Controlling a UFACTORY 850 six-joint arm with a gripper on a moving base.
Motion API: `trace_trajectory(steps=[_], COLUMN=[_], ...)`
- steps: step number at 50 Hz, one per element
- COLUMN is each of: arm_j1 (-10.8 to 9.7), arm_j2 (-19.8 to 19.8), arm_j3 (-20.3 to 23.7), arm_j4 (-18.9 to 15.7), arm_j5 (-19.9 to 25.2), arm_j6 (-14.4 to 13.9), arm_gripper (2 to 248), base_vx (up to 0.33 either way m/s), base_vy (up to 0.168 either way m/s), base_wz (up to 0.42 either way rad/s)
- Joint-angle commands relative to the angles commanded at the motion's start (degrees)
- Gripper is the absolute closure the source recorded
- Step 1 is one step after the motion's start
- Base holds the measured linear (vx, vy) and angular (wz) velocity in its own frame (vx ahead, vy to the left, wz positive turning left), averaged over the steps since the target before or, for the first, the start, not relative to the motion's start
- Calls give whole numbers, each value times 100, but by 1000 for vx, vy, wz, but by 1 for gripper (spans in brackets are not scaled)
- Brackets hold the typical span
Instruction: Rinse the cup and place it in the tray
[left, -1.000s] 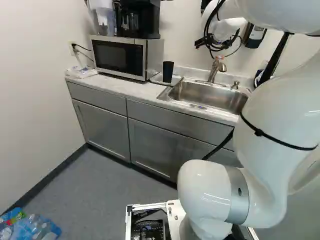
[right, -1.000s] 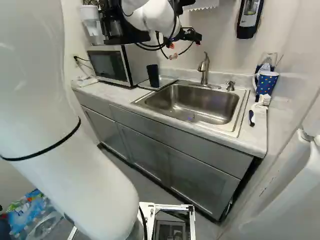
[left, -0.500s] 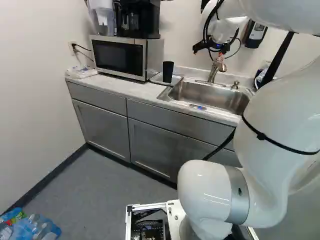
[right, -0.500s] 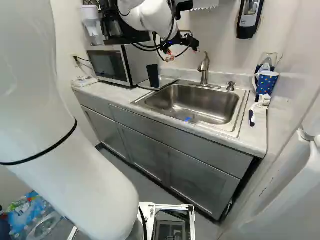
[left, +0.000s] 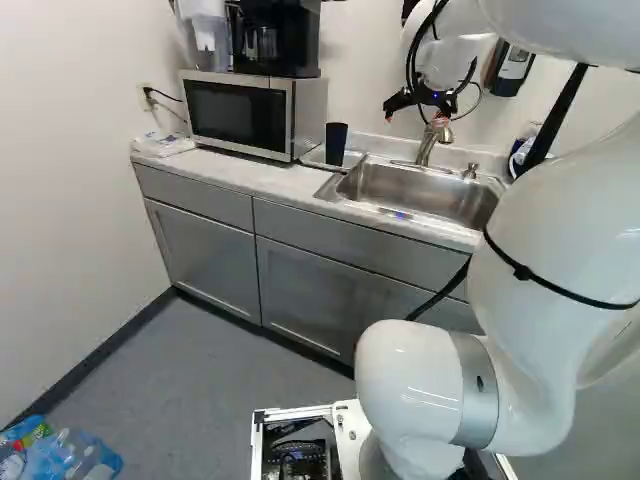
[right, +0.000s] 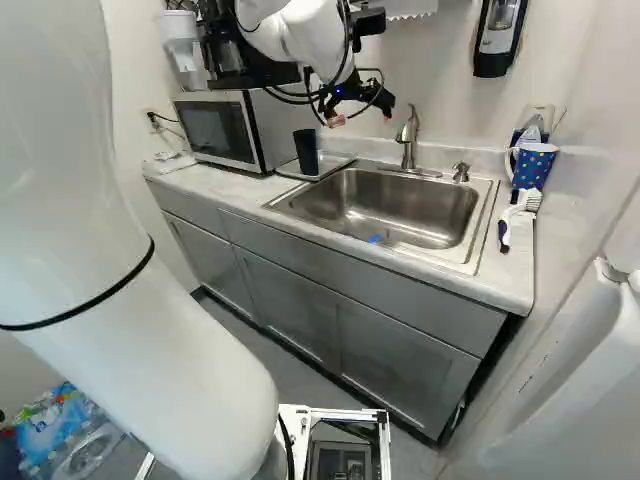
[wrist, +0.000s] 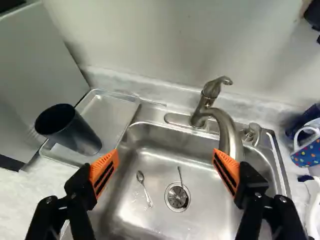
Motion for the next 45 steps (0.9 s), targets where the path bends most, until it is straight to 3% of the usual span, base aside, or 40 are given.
trace_trajectory(steps=[27,45], arm_j1=[-7,-131], arm_j2=[-4,-44], arm_j3=[-4,-43], arm_j4=[0,0], arm_j5=[-997,-1673], arm_j6=[0,0], arm_gripper=[3,3], base_vx=[0,0], base_vy=[0,0], base_wz=[0,0])
